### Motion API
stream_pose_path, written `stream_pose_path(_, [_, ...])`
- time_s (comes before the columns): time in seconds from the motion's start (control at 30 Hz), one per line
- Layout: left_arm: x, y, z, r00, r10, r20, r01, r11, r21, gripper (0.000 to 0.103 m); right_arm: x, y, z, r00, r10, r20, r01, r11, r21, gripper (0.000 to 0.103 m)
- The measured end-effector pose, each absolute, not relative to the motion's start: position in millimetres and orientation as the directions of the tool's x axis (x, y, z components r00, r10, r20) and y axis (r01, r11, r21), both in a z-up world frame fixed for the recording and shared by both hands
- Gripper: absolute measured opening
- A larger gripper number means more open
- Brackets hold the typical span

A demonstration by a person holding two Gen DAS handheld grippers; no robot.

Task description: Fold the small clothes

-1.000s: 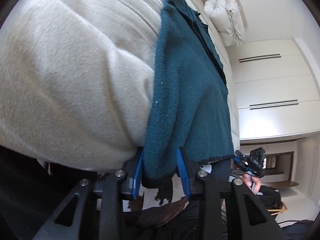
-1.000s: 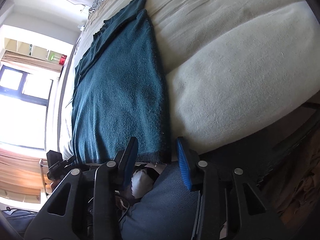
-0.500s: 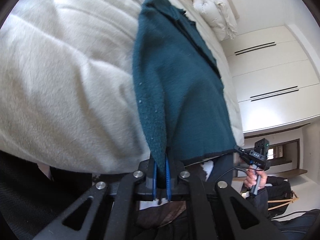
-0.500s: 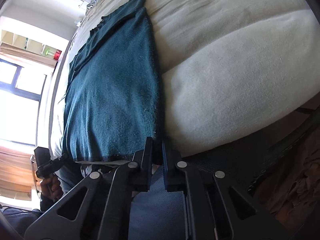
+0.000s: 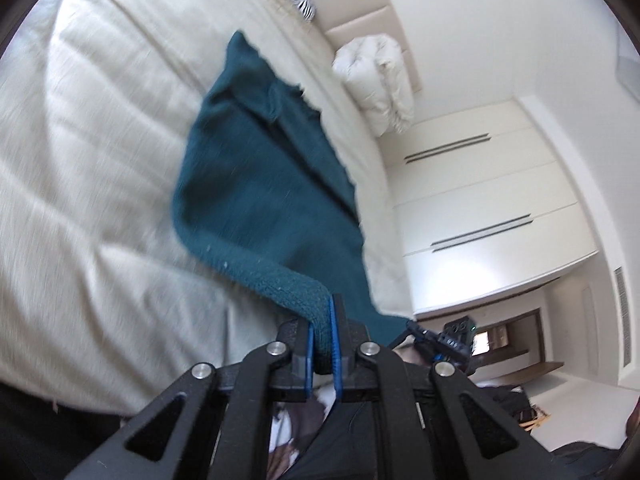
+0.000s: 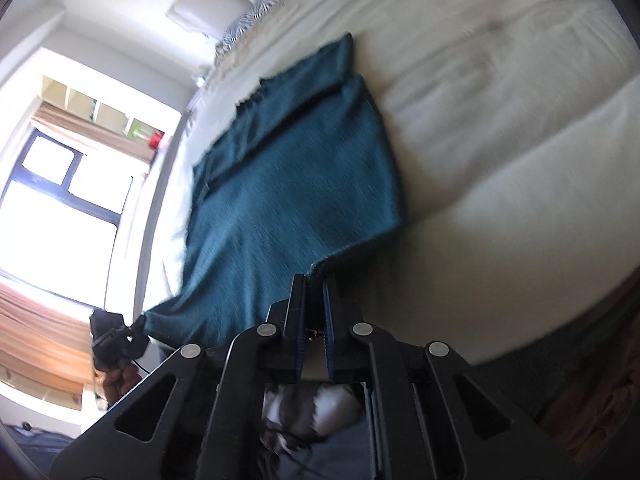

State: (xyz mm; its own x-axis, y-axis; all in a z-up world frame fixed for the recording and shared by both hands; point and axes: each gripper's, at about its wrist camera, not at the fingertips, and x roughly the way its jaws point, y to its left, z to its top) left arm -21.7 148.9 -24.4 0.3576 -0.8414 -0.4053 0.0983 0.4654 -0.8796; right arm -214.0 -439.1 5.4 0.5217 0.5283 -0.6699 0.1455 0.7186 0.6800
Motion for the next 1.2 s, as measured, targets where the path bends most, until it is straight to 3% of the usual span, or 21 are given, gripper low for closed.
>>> stream_pose_path(0.3, [24,160,-1,0.462,-0.824,-0.327,0.107,0.418,-0.902,0.007,-172,-445,31,0.652,0.515,-0.557,0.135,0.644,0.753,0.007])
stream_pose_path(0.6, [70,174,-8,0.527,-0.806,-0.271,0.044,0.345,-0.938,0.008,-113,-454,49,0.721,0.462,-0.516,0.133,0.638,0.758,0.007])
stream_pose_path(1.2, [182,162,-3,0.566,-0.783,-0.258,0.033,0.334,-0.942,0.007,32,-446,39,0.731,0.317,-0.604,0.200,0.747,0.634,0.007])
